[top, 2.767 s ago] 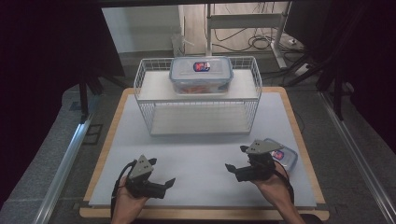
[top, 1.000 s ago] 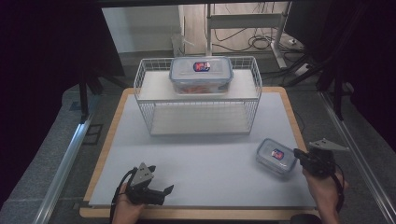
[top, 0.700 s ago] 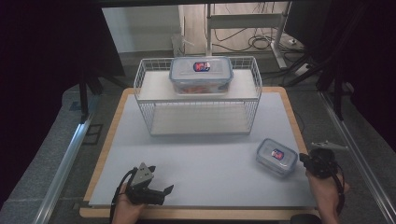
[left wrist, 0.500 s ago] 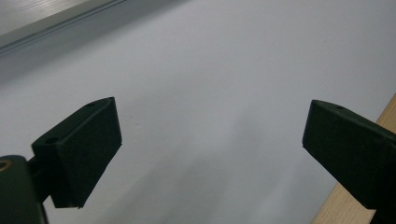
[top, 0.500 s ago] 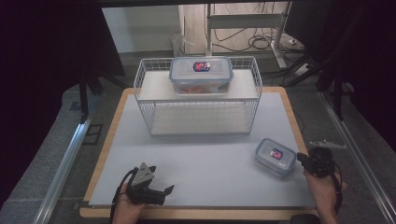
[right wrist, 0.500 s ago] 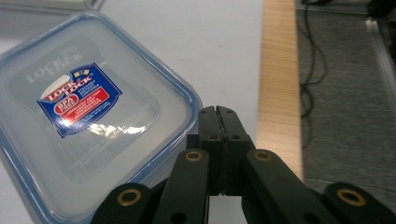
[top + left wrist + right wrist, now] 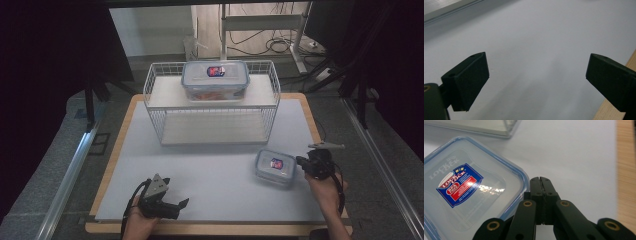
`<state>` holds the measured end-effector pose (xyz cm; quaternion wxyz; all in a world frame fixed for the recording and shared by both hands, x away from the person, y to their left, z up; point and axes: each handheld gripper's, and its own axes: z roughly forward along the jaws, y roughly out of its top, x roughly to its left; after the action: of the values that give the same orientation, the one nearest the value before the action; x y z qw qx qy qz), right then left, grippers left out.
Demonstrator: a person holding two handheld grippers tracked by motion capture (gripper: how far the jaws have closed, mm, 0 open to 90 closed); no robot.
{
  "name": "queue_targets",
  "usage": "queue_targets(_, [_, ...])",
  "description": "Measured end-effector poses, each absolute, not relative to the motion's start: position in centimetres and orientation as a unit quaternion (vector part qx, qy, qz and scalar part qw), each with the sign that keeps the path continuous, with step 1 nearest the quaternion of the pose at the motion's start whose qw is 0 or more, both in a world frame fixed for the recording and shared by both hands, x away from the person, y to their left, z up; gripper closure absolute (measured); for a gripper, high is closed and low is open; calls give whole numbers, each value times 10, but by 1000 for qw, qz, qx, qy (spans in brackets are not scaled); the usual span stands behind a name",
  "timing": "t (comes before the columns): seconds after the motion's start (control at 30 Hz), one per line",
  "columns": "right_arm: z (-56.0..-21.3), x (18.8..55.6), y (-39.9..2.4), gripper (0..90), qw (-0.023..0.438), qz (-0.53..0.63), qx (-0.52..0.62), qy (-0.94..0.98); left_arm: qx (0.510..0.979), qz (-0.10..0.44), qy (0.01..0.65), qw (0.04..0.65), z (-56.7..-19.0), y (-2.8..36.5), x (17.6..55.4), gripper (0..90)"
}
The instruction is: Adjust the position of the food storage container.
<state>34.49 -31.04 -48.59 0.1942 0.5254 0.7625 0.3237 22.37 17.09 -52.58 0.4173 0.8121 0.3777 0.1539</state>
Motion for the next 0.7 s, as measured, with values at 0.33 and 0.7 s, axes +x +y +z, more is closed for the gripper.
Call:
queue_targets(0.33, [-489,345,-271,898,163,337,486,789,811,149,381,418,-527,171,225,47])
queue_targets(0.7, [-493,339,-228,897,131,348,448,813,811,147,384,417,-527,171,225,47])
